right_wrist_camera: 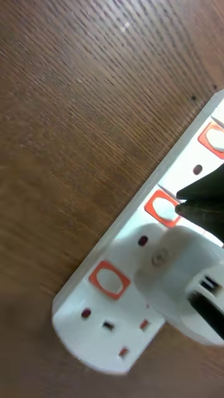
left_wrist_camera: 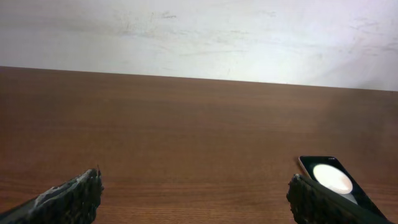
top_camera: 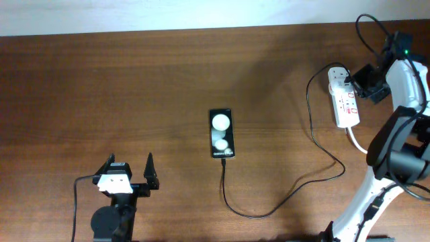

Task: Plug charger to phone and switch on socket
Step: 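Move the right gripper over the white power strip's switch, then press down on the orange switch beside the charger with the right gripper, then lift the right gripper off the power strip and pull it back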

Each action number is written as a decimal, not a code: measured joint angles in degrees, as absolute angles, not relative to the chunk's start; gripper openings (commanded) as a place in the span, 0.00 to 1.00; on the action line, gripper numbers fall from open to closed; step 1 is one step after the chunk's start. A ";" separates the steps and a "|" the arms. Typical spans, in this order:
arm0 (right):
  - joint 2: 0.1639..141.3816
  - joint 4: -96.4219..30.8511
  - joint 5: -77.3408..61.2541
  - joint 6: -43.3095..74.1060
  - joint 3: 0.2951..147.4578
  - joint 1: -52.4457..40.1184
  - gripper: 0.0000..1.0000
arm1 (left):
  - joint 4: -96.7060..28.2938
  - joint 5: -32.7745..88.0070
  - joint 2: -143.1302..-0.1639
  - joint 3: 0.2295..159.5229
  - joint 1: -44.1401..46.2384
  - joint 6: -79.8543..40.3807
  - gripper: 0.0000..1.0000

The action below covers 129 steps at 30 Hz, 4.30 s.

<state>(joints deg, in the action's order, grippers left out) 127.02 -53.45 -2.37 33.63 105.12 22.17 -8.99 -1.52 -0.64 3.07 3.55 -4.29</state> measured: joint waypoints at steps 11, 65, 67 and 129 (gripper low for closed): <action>128.57 -52.56 -2.87 33.61 105.12 22.17 0.04 | -8.99 -1.52 -0.64 3.05 3.55 -4.29 0.99; 128.81 -54.98 -3.44 29.56 105.95 23.75 0.04 | -8.99 -1.52 -0.64 3.05 3.55 -4.29 0.99; 126.65 -55.07 -3.46 29.54 105.95 23.75 0.04 | -8.99 -1.52 -0.64 3.05 3.55 -4.29 0.99; 89.91 -96.99 -1.74 23.81 105.95 0.54 0.99 | -8.97 -1.52 -0.64 3.05 3.55 -4.29 0.99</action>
<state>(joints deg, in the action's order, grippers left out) 89.91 -96.99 -1.74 23.81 105.95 0.54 -8.97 -1.52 -0.64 3.05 3.55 -4.29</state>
